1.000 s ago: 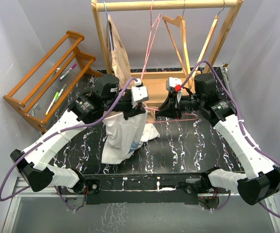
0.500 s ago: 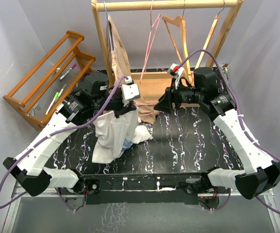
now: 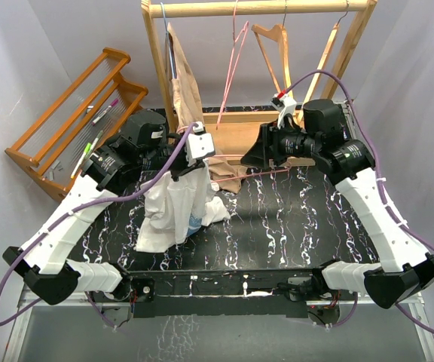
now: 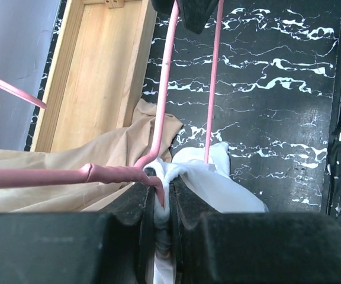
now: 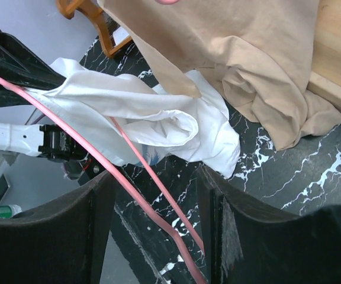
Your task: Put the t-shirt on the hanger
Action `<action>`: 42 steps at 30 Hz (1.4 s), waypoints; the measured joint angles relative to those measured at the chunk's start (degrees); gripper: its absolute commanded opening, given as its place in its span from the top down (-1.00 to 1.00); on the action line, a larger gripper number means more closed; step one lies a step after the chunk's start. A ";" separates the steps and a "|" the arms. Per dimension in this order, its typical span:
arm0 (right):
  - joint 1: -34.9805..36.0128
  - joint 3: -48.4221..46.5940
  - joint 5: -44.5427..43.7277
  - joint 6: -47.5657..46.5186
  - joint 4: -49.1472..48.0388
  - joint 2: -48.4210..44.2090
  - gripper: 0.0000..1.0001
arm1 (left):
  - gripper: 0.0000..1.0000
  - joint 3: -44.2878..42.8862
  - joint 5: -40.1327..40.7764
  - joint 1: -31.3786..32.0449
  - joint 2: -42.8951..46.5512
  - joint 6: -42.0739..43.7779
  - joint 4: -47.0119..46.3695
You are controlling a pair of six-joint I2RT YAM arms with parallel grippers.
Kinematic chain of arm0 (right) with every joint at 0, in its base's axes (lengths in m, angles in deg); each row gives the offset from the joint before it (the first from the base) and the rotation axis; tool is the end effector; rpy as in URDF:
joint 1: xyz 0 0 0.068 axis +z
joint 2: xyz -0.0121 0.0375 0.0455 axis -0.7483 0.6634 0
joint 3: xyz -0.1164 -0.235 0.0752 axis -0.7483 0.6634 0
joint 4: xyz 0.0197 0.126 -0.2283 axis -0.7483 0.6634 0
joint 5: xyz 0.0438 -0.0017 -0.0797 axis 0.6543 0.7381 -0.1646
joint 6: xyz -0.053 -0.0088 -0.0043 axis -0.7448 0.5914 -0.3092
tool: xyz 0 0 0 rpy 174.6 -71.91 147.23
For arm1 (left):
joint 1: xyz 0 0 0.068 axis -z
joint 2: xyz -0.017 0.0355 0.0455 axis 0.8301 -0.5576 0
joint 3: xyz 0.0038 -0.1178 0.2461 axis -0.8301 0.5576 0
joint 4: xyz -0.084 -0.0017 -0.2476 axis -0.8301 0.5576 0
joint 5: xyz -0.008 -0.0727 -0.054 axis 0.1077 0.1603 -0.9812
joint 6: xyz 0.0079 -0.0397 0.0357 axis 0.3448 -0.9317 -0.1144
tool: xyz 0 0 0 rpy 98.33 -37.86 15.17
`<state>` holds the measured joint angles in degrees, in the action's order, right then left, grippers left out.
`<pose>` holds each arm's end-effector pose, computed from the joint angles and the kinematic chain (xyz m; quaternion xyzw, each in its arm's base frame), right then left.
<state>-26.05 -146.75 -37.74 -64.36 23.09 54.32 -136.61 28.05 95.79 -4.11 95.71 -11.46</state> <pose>0.2204 0.1125 0.4279 -0.2067 0.8157 0.3894 0.3745 0.1853 -0.1738 0.4528 0.5927 0.5819 -0.2089 0.5163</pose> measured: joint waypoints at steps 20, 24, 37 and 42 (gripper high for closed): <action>-5.97 -2.08 -17.11 4.63 -2.64 1.73 -0.06 | 1.00 0.72 -4.02 1.11 2.86 2.01 11.26; -6.34 3.13 -13.27 7.48 -2.27 2.08 -0.05 | 1.00 0.72 -1.92 1.11 2.86 1.60 9.51; -6.34 21.24 5.62 21.20 -10.99 -2.27 -0.05 | 1.00 0.70 2.54 1.11 0.83 -1.38 3.04; -6.14 23.45 10.51 24.22 -15.02 -0.66 -0.05 | 1.00 0.68 2.54 1.11 -0.79 -2.01 1.64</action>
<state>-32.19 -123.30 -27.22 -40.14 8.07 53.66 -135.93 30.59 96.91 -4.89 93.70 -9.82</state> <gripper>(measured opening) 0.525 0.072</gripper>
